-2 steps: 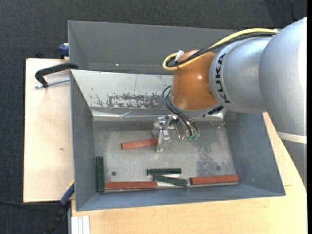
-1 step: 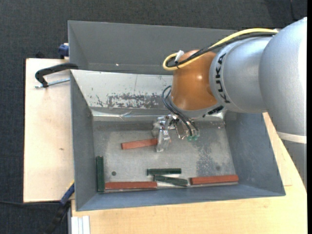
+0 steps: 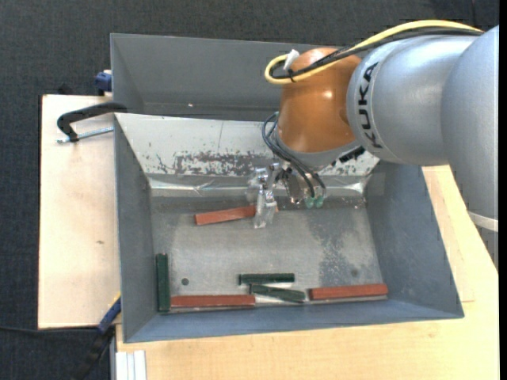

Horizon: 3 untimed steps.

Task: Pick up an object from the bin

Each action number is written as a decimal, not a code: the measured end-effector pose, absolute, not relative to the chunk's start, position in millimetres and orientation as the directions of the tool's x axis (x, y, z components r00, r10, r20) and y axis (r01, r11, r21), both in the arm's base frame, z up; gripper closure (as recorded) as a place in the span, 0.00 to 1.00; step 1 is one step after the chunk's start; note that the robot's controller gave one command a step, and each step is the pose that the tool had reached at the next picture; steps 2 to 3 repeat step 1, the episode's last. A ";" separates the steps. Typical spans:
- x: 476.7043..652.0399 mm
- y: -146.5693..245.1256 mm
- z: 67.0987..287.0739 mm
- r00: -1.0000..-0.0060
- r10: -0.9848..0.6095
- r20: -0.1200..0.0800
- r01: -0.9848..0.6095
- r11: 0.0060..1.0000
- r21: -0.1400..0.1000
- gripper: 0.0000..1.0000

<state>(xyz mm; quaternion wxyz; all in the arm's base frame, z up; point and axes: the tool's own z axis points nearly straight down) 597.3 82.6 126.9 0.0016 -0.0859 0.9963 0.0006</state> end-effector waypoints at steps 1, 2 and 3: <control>593.6 68.7 250.2 -0.980 -0.197 -0.007 -0.197 0.980 0.000 1.00; 593.6 68.7 250.2 -0.980 -0.197 -0.007 -0.197 0.980 0.000 1.00; 593.6 68.7 250.2 -0.980 -0.197 -0.007 -0.197 0.980 0.000 1.00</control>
Offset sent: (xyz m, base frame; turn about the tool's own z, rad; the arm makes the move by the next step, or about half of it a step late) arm 0.0000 0.0000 0.0000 0.0000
